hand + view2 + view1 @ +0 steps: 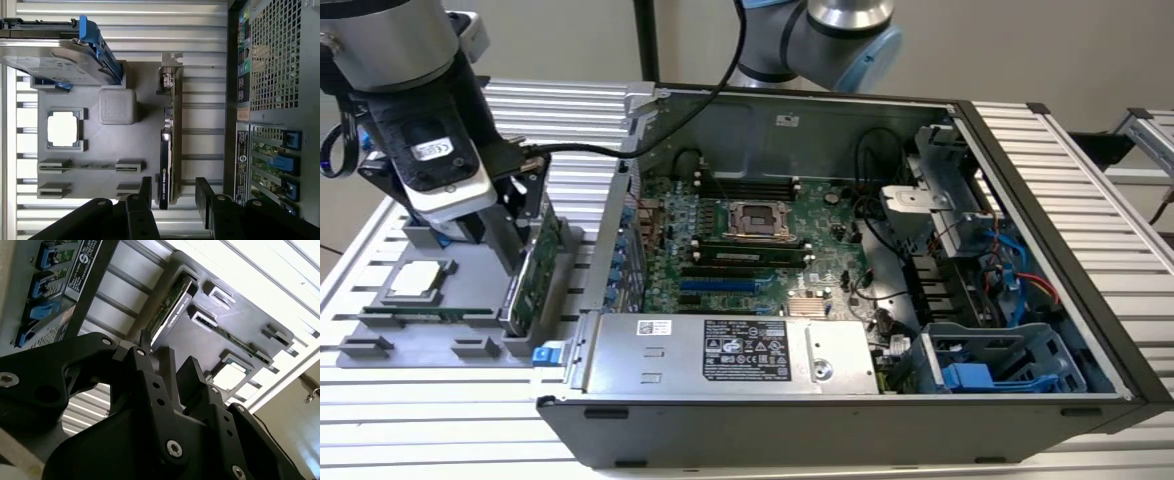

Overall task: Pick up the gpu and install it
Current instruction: 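Pick up the gpu and move the gpu toward the slot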

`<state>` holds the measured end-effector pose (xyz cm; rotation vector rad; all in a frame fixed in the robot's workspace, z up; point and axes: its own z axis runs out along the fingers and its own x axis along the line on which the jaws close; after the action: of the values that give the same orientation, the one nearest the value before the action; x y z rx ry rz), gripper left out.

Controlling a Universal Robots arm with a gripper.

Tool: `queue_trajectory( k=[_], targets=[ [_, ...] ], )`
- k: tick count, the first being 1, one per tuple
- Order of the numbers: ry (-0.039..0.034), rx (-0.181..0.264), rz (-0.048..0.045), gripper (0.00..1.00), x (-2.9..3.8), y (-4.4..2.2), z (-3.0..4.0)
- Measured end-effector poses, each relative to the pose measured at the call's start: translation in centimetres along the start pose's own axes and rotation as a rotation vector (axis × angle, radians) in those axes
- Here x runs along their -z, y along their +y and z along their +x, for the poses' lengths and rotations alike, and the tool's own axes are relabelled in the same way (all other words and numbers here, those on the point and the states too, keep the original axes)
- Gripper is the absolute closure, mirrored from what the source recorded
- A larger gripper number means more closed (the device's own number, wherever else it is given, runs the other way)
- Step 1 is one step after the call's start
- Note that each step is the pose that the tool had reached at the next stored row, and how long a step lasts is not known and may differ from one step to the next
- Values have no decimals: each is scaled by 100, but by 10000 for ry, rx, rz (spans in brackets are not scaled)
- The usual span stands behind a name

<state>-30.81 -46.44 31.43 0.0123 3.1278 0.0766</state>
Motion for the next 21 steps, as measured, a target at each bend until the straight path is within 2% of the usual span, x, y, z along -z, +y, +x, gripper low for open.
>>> queue_trajectory(
  k=[14,21],
  targets=[
    [-2,-98,1,0,-113,39,3],
    [-1,-99,0,0,-122,40,4]
  ],
)
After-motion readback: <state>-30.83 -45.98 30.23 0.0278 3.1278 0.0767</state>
